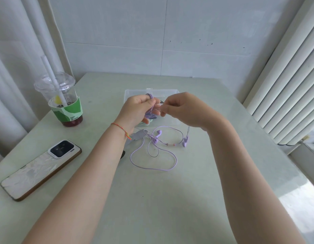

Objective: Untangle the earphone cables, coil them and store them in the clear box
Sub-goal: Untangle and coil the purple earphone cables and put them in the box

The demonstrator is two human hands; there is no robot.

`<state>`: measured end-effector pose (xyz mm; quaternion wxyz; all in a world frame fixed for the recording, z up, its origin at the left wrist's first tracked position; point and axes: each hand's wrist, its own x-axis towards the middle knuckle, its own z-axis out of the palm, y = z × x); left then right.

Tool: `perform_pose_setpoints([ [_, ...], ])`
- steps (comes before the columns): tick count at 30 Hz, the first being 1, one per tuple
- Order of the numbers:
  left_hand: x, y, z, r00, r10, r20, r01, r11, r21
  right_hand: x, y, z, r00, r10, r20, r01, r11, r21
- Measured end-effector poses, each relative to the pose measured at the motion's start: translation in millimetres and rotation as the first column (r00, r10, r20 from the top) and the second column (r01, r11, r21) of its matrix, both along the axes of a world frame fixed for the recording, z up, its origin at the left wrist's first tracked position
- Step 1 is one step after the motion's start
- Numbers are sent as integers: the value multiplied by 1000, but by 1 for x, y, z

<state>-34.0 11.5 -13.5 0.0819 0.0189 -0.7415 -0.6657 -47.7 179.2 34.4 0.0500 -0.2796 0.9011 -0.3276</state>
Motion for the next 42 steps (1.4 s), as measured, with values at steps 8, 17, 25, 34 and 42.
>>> perform_pose_setpoints([
  [8, 6, 6, 7, 896, -405, 181, 383, 912, 145, -12, 9, -1, 987, -134, -88, 110, 965, -237],
  [17, 7, 4, 15, 921, -373, -114, 321, 557, 766, -13, 2, -17, 993, -59, 103, 70, 992, -107],
  [25, -3, -2, -1, 999, -47, -9, 47, 931, 361, -7, -4, -17, 986, -7, 165, 6, 1000, 3],
  [34, 4, 8, 2, 946, -274, 175, 294, 951, -100, -14, 5, -12, 1000, -11, 9, 11, 998, -66],
  [42, -1, 6, 2, 881, -431, 194, 309, 836, 453, -21, -2, -23, 998, -31, 55, 47, 949, -311],
])
